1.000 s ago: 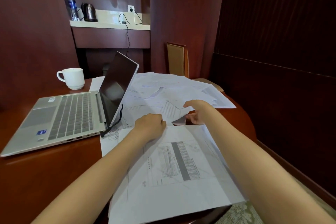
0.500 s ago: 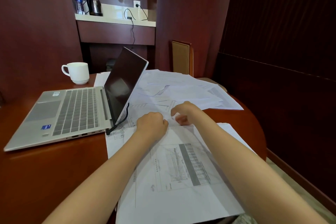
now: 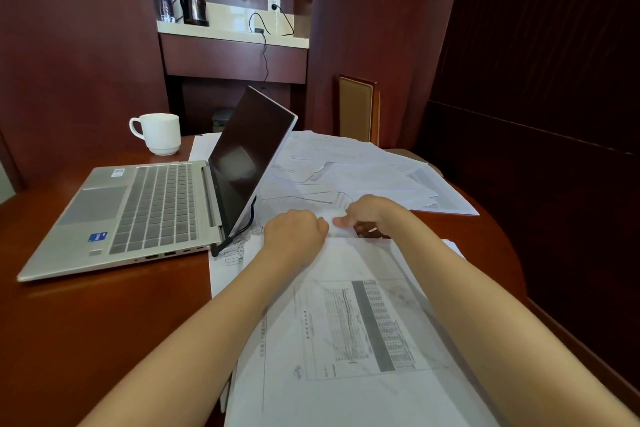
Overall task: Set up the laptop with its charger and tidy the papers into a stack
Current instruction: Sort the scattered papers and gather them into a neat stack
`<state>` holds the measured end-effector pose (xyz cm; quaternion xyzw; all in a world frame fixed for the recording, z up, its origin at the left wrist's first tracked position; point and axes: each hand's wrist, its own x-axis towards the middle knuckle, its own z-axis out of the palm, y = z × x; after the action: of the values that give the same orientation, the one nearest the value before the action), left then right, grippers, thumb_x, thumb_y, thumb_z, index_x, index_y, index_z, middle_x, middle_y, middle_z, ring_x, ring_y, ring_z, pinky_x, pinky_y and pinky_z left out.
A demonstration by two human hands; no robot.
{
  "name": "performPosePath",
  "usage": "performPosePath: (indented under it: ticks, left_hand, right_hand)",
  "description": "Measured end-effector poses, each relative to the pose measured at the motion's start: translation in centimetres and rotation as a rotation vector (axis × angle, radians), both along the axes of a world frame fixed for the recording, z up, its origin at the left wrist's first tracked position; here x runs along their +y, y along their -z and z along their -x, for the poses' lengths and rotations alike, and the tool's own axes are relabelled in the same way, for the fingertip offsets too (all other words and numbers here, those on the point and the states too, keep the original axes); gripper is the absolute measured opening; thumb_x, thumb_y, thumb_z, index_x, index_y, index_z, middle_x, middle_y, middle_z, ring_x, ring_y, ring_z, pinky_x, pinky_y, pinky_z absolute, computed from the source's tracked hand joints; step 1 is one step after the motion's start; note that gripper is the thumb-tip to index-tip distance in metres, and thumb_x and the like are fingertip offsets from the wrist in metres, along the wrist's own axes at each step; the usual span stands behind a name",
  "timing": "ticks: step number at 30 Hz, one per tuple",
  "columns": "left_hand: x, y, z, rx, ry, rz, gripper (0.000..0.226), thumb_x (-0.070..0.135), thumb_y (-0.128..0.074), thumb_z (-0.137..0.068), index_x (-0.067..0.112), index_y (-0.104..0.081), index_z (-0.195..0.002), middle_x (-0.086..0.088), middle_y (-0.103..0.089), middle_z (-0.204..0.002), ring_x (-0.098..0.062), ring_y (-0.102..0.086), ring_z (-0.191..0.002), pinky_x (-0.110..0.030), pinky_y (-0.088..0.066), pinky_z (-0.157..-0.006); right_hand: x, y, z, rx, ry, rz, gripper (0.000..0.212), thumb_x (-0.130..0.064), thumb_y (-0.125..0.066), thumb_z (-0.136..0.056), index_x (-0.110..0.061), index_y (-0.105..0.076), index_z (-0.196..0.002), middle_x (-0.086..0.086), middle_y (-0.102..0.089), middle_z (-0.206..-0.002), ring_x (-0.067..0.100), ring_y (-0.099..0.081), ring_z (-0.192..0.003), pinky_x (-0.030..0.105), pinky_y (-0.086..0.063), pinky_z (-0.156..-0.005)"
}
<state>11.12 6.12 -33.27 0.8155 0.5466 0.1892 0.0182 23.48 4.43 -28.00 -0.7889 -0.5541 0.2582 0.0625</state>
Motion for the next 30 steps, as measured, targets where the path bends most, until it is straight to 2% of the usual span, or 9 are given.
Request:
performPosePath:
  ticks: [4,7,10,13,16,20,25,27,30]
  left_hand:
    - [0.1,-0.3,0.1,-0.078,-0.004,-0.014,0.037,0.031,-0.03,-0.098,0.008,-0.046,-0.074,-0.015,-0.061,-0.093,-0.03,-0.05,-0.08,-0.031,-0.034,-0.068]
    - [0.1,-0.3,0.3,-0.117,-0.009,-0.027,0.039,0.031,-0.03,-0.098,0.007,-0.045,-0.072,-0.013,-0.057,-0.086,-0.029,-0.046,-0.076,-0.03,-0.034,-0.066]
    - [0.1,-0.2,0.5,-0.126,-0.007,-0.019,0.042,0.031,-0.03,-0.097,0.007,-0.041,-0.064,-0.008,-0.049,-0.077,-0.027,-0.044,-0.072,-0.03,-0.034,-0.064]
    - [-0.1,0.0,0.7,-0.125,0.001,-0.021,0.044,0.029,-0.033,-0.096,0.011,-0.033,-0.056,-0.005,-0.044,-0.066,-0.027,-0.044,-0.069,-0.028,-0.032,-0.061]
    - [-0.1,0.1,0.8,-0.143,0.008,-0.027,0.043,0.024,-0.037,-0.094,0.01,-0.029,-0.054,-0.002,-0.033,-0.057,-0.026,-0.041,-0.065,-0.028,-0.029,-0.056]
    - [0.0,0.2,0.7,-0.154,-0.004,-0.03,0.042,0.024,-0.038,-0.093,0.011,-0.03,-0.054,-0.004,-0.038,-0.061,-0.025,-0.042,-0.065,-0.027,-0.029,-0.056]
    - [0.2,0.4,0.8,-0.202,-0.01,-0.027,0.044,0.023,-0.039,-0.094,0.011,-0.029,-0.052,0.0,-0.031,-0.056,-0.014,-0.028,-0.049,-0.026,-0.02,-0.047]
    - [0.3,0.6,0.7,-0.206,-0.003,-0.037,0.044,0.022,-0.039,-0.093,0.011,-0.028,-0.052,0.0,-0.03,-0.055,-0.014,-0.027,-0.048,-0.026,-0.02,-0.047]
    - [0.3,1.0,0.5,-0.167,-0.009,-0.027,0.043,0.022,-0.04,-0.092,0.012,-0.028,-0.052,0.0,-0.031,-0.055,-0.014,-0.027,-0.048,-0.027,-0.019,-0.046]
  right_hand:
    - [0.3,-0.8,0.2,0.036,0.033,-0.092,0.044,-0.032,-0.042,-0.1,-0.009,-0.035,-0.063,0.005,-0.034,-0.061,0.017,-0.033,-0.054,0.023,-0.03,-0.055]
    - [1.2,-0.3,-0.1,0.142,0.081,-0.117,0.03,-0.021,-0.051,-0.096,-0.009,-0.041,-0.07,0.003,-0.04,-0.068,0.015,-0.04,-0.058,0.024,-0.036,-0.055]
    - [1.3,0.2,0.2,0.116,0.139,-0.144,0.026,-0.024,-0.043,-0.1,-0.004,-0.043,-0.085,0.003,-0.039,-0.07,0.019,-0.042,-0.064,0.029,-0.039,-0.066]
    - [1.3,1.3,-1.2,0.071,0.194,-0.181,0.037,-0.019,-0.041,-0.099,-0.005,-0.038,-0.065,0.007,-0.039,-0.067,0.017,-0.035,-0.055,0.028,-0.034,-0.061]
    - [1.1,1.9,-3.1,0.08,0.227,-0.124,0.035,-0.018,-0.049,-0.094,-0.007,-0.038,-0.063,0.01,-0.043,-0.072,0.019,-0.038,-0.056,0.028,-0.031,-0.051]
    - [0.6,1.2,-3.9,0.259,0.359,-0.265,0.014,-0.012,-0.053,-0.09,-0.003,-0.046,-0.083,0.013,-0.05,-0.079,0.025,-0.048,-0.071,0.027,-0.034,-0.054]
    - [0.6,0.0,-5.4,0.352,0.413,-0.485,0.022,-0.011,-0.051,-0.089,-0.007,-0.047,-0.067,0.01,-0.052,-0.078,0.024,-0.053,-0.076,0.035,-0.05,-0.07]
    - [0.0,-0.7,-6.0,0.459,0.415,-0.667,0.015,-0.009,-0.052,-0.089,-0.007,-0.054,-0.074,0.011,-0.058,-0.084,0.027,-0.057,-0.081,0.04,-0.053,-0.078]
    - [-1.1,-2.6,-6.9,0.559,0.392,-0.936,0.012,-0.013,-0.053,-0.092,-0.003,-0.059,-0.095,0.019,-0.061,-0.1,0.036,-0.058,-0.106,0.049,-0.048,-0.094]
